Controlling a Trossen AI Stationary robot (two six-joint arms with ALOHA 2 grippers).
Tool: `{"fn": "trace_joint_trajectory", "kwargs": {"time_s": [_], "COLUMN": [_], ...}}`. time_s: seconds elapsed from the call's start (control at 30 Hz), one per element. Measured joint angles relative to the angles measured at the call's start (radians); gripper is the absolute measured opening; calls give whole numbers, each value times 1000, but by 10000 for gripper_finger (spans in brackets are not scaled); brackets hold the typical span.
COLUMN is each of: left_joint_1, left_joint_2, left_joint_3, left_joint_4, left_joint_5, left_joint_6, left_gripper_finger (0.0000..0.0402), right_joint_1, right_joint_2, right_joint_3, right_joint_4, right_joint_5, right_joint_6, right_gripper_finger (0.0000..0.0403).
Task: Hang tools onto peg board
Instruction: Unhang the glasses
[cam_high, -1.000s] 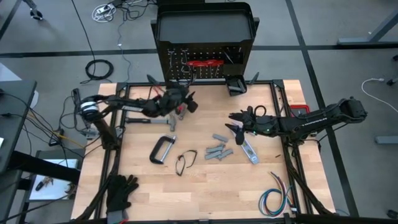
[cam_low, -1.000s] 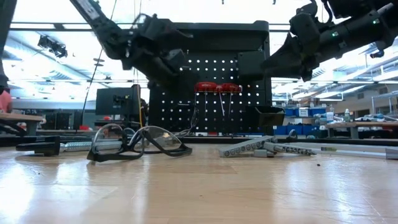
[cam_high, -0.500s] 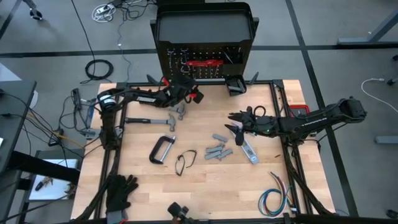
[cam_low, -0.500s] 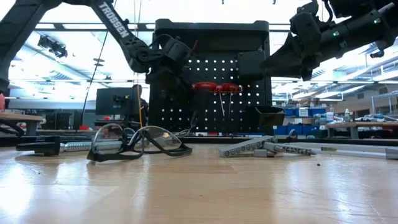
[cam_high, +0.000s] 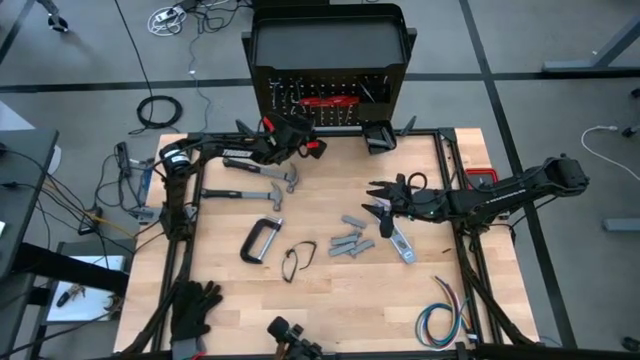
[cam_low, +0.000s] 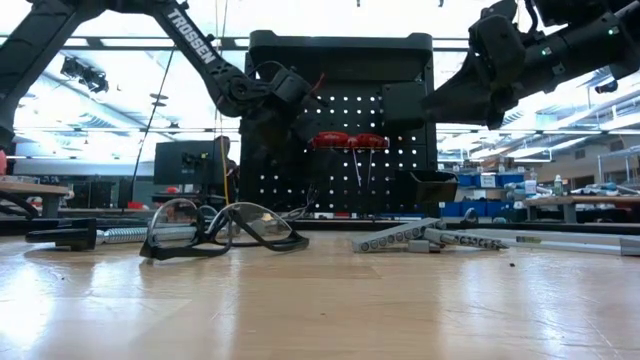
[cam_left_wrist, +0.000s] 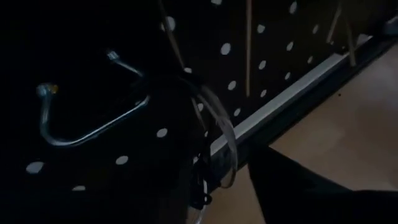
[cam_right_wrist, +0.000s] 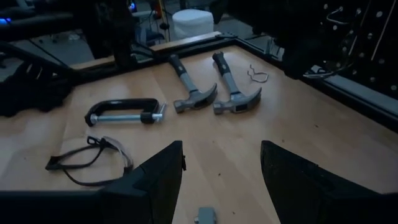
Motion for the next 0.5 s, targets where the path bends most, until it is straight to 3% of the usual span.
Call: {"fn": "trace_joint_trajectory", "kwargs": {"time_s": [0.23,0.5], "left_joint_1": [0,-7], "left_joint_2": [0,-9], "left_joint_3": [0,-1], "left_joint_4": [-4,-29], "left_joint_5": [40,27], "left_joint_6": [40,34], "left_gripper_finger": [15,2], "right_joint_1": [0,11], "right_joint_2": [0,0], "right_joint_3": [0,0], "right_joint_4": [8,-1], "right_joint_5": [4,7], "right_joint_6": [4,6], "right_gripper_finger": [220,220]}}
